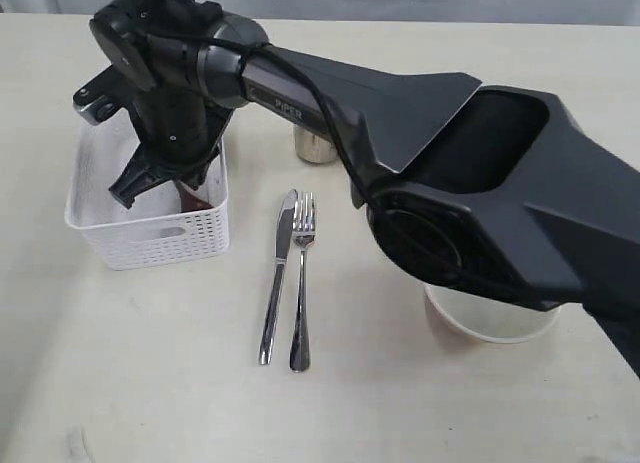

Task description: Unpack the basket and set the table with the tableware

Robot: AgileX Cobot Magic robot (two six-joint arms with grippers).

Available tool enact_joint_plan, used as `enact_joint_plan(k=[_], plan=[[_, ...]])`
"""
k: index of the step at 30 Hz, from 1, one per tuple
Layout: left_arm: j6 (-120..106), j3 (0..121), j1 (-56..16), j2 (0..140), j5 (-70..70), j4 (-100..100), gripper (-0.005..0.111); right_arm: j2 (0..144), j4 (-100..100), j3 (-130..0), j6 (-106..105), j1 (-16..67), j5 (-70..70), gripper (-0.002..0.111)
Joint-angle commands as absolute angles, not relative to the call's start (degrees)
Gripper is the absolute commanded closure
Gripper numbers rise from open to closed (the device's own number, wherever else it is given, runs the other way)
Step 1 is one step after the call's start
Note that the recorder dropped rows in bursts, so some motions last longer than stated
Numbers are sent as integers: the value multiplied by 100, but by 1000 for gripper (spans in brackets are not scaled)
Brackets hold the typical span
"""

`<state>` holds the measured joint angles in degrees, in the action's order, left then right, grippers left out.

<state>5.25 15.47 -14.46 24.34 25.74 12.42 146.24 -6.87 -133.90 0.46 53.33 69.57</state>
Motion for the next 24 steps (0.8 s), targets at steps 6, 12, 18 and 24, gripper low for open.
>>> enact_joint_plan(k=[6, 12, 18, 24], plan=[[515, 1513, -1463, 2405, 2560, 1273, 107, 14344, -148, -13384, 421, 4743, 6996, 109], [515, 1513, -1463, 2405, 2560, 1273, 107, 14234, -79, -13384, 492, 4472, 6996, 109], [515, 1513, -1463, 2405, 2560, 1273, 107, 14134, -392, -13384, 557, 4421, 6996, 109], [515, 1513, -1463, 2405, 2560, 1273, 107, 14151, 743, -13384, 84, 4416, 6996, 108]])
